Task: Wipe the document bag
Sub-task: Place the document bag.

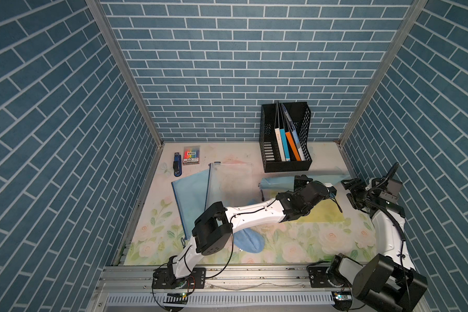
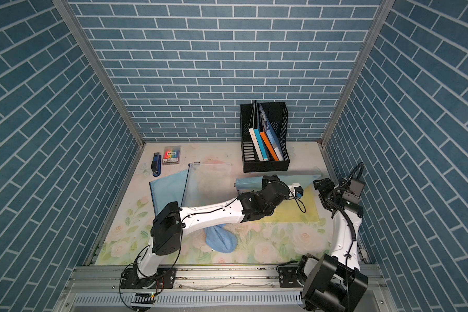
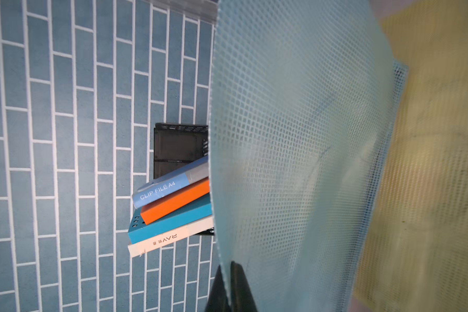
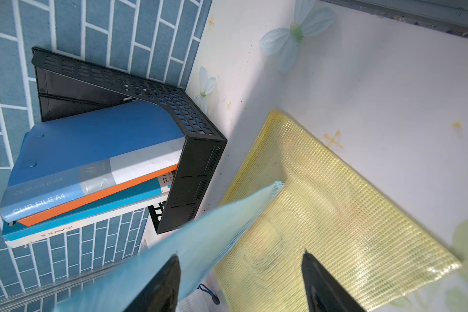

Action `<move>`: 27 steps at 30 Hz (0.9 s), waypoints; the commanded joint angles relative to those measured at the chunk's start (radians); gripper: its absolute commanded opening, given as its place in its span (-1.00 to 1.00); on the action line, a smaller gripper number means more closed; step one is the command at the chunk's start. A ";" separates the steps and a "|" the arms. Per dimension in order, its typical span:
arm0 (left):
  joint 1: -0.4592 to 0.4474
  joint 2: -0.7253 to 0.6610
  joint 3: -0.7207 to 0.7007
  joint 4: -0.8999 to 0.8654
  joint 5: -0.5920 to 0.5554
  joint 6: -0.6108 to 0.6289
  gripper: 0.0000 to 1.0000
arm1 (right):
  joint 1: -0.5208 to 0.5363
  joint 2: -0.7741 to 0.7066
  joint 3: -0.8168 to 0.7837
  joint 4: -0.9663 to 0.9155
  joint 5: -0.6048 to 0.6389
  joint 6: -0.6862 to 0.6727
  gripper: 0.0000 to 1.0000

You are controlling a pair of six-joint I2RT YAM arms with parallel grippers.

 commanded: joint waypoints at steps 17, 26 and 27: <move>-0.162 0.227 0.043 -0.286 0.109 -0.491 -0.91 | -0.033 -0.041 0.089 -0.152 0.107 -0.134 0.43; -0.152 0.196 -0.003 -0.254 0.158 -0.400 -0.90 | -0.033 -0.035 0.074 -0.148 0.109 -0.137 0.43; -0.149 0.191 -0.024 -0.242 0.170 -0.382 -0.89 | -0.033 -0.033 0.071 -0.147 0.109 -0.136 0.43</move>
